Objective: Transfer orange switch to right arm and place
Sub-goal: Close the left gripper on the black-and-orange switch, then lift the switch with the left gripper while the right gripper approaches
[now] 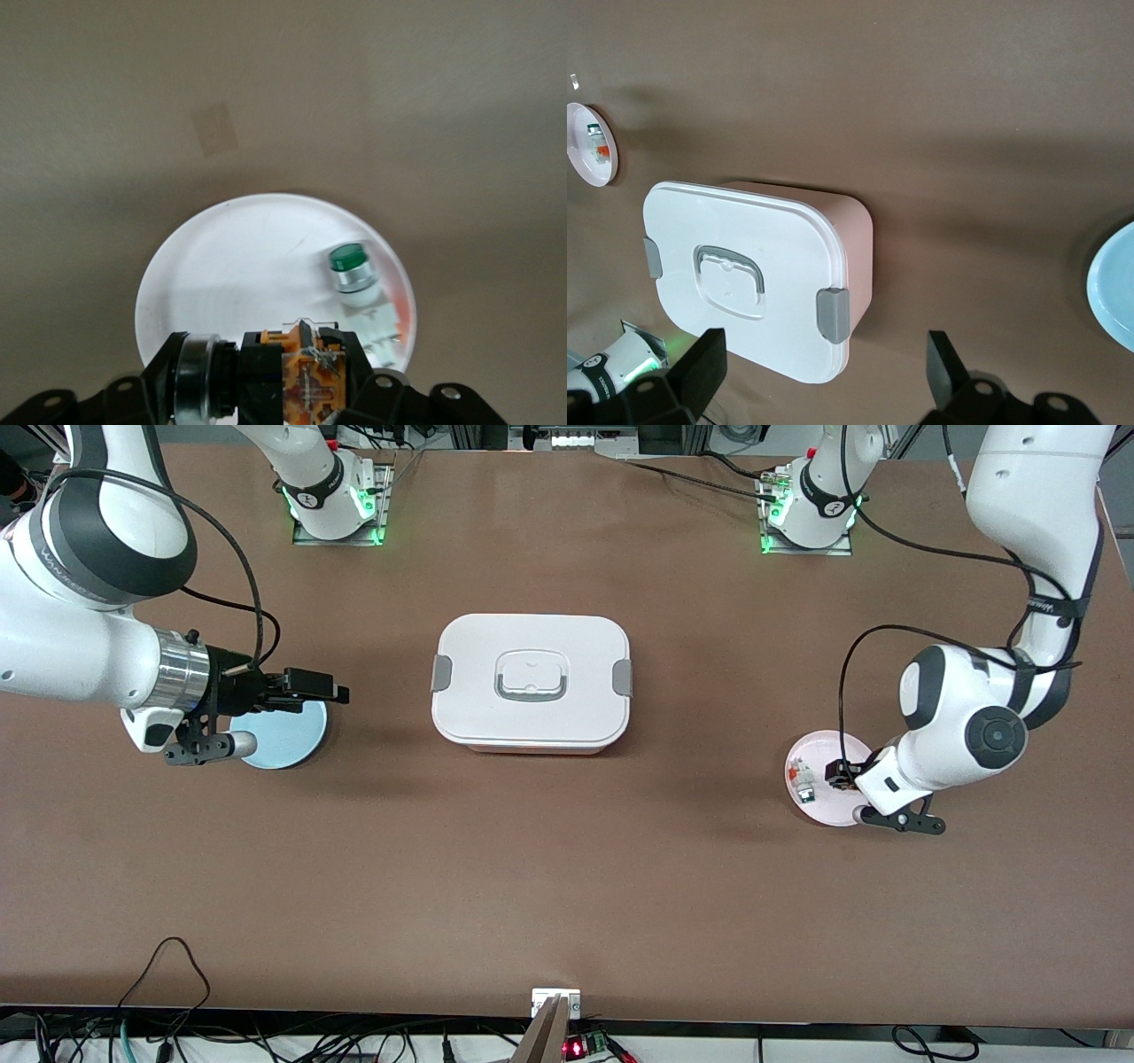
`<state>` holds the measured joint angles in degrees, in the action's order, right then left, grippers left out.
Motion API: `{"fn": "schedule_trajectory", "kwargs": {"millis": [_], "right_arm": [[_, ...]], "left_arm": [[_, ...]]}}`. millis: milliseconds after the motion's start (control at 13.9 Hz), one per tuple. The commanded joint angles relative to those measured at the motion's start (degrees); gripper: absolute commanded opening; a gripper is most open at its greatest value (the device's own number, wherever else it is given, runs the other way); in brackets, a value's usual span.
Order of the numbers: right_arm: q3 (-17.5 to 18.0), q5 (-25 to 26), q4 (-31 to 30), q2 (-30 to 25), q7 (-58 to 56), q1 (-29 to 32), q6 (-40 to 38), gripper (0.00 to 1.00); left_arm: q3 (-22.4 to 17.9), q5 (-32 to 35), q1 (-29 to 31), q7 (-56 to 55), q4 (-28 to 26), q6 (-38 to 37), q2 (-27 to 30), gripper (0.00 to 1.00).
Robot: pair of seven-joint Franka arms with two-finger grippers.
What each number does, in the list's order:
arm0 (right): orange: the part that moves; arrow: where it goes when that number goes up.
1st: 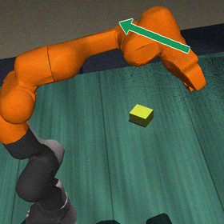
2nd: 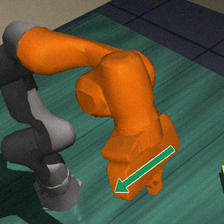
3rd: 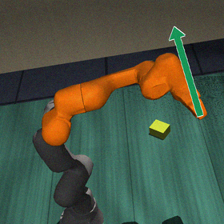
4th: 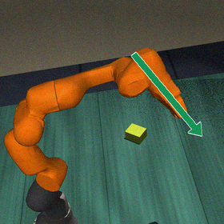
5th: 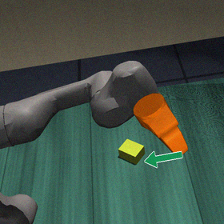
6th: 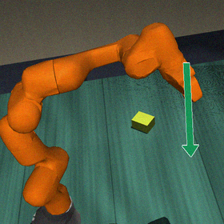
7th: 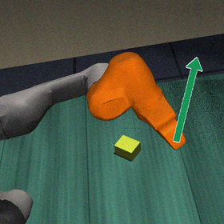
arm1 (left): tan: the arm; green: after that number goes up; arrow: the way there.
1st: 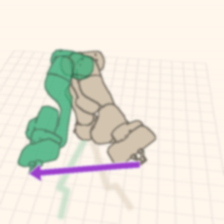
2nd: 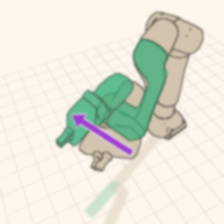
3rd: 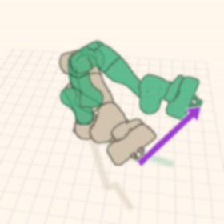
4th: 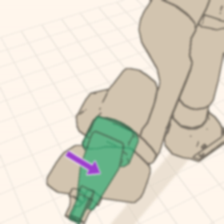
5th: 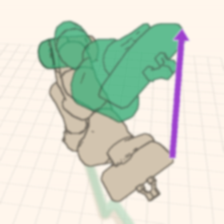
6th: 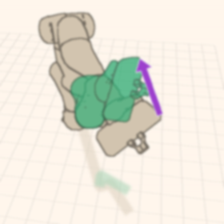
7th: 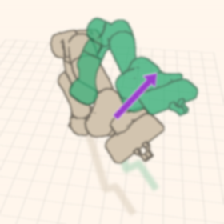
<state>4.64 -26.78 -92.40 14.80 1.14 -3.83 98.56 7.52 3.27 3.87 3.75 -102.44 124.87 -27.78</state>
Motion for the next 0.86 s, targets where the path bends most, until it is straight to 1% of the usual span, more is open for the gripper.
{"fn": "schedule_trajectory", "kwargs": {"millis": [0, 72, 144, 216, 288, 432, 576, 720, 792], "right_arm": [[0.1, -3.6, 0.6, 0.1, -0.8, 0.4, -0.1, 1.0], [0.1, -5.2, 0.6, 0.0, -0.8, 0.4, -0.3, 1.0], [0.1, -6.9, 0.6, -0.1, -0.8, 0.3, -0.4, 1.0], [0.1, -9.8, 0.6, -0.1, -0.7, 0.2, -0.3, 1.0], [0.1, -13.6, 0.6, -0.1, -0.6, 0.0, 0.0, 1.0], [0.1, -19.6, 0.6, -0.1, -0.4, -0.5, 0.6, 1.0], [0.2, -25.5, 0.6, 0.0, -0.4, -1.0, 0.8, 1.0], [0.3, -30.9, 0.6, 0.1, 0.0, -1.1, 0.6, 1.0], [0.3, -33.1, 0.5, 0.2, 0.2, -1.9, 0.4, 1.0]], "left_arm": [[3.2, 0.8, 0.5, 1.3, 7.1, -5.8, 0.4, 0.26], [5.0, 0.2, 0.9, 3.8, 8.6, -5.9, 0.4, 0.26], [5.8, -0.7, 1.1, 6.9, 9.6, -5.9, 0.4, 0.26], [6.4, -3.5, 1.0, 10.9, 10.9, -5.8, 0.4, 0.26], [7.4, -8.2, 1.0, 14.4, 11.4, -5.6, 0.4, 0.26], [9.3, -18.0, 0.4, 22.3, 11.6, -5.5, 0.4, 0.26], [14.2, -25.9, 1.9, 32.1, 11.6, -5.3, 0.5, 0.26], [18.7, -37.3, 3.9, 43.1, 13.3, -5.5, 0.5, 0.26], [20.8, -41.3, 4.1, 47.4, 13.2, -5.3, 0.4, 0.26]]}}
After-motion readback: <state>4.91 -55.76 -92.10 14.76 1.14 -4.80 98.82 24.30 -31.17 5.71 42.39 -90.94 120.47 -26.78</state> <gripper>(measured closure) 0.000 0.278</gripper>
